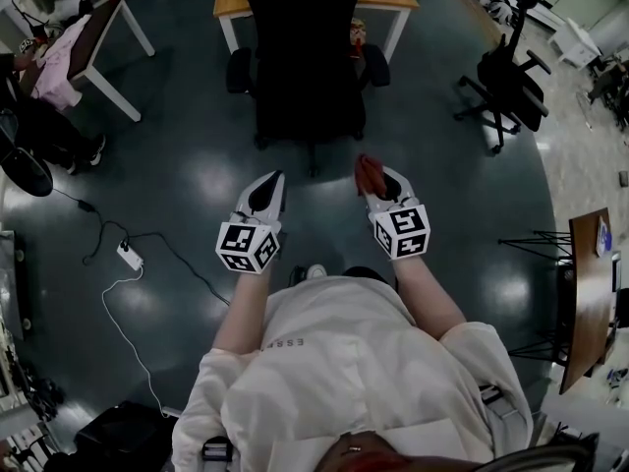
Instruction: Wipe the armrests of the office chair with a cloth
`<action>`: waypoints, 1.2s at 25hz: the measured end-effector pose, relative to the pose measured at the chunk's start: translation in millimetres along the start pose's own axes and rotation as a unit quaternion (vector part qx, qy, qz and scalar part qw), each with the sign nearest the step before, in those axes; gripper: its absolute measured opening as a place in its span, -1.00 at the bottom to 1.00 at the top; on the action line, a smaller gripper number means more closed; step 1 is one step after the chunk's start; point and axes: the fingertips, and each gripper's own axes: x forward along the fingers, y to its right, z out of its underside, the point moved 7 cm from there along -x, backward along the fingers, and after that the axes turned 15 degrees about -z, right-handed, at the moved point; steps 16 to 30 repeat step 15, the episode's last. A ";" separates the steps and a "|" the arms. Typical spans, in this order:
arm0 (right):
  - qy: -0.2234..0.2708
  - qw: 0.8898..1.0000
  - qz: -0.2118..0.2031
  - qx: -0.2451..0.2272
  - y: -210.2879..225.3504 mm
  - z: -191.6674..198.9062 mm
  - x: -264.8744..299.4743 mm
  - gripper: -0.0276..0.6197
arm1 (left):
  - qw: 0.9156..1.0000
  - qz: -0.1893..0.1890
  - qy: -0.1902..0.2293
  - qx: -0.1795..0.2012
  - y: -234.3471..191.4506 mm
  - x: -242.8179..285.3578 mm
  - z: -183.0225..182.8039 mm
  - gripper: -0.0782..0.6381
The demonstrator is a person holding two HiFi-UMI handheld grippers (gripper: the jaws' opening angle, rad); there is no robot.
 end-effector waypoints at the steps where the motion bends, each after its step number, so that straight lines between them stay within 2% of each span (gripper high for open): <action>1: 0.001 1.000 0.000 0.000 0.5 0.2 -0.6 -0.69 | 1.000 0.003 0.001 -0.001 1.3 0.0 0.2 -0.74; 30: -0.007 1.000 -0.009 -0.007 3.1 0.2 5.1 -0.69 | 1.000 0.008 0.003 0.000 6.5 3.5 -0.4 -0.74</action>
